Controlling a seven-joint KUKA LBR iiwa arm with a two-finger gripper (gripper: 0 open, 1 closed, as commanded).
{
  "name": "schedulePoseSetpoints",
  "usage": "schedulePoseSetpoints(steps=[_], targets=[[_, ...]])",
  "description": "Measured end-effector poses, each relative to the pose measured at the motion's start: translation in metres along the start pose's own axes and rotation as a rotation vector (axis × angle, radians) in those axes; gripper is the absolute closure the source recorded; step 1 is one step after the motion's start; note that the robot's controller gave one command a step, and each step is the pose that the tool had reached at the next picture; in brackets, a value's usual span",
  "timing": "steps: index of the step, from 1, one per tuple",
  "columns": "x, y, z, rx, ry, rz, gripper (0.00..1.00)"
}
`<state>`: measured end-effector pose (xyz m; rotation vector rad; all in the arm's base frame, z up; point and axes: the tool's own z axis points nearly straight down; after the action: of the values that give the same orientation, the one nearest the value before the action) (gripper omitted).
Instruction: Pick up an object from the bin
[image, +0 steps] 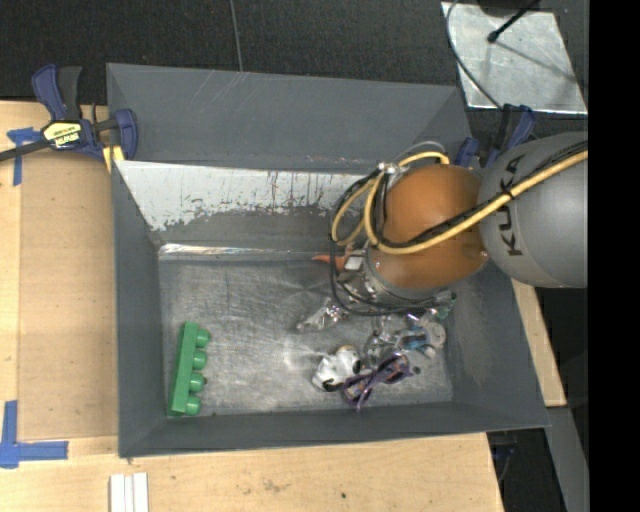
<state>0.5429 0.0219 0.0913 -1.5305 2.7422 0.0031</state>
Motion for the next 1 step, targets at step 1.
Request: schedulePoseSetpoints(steps=[1], targets=[[0.0259,0.0026,0.0156,0.007,-0.006,-0.421,1.00]])
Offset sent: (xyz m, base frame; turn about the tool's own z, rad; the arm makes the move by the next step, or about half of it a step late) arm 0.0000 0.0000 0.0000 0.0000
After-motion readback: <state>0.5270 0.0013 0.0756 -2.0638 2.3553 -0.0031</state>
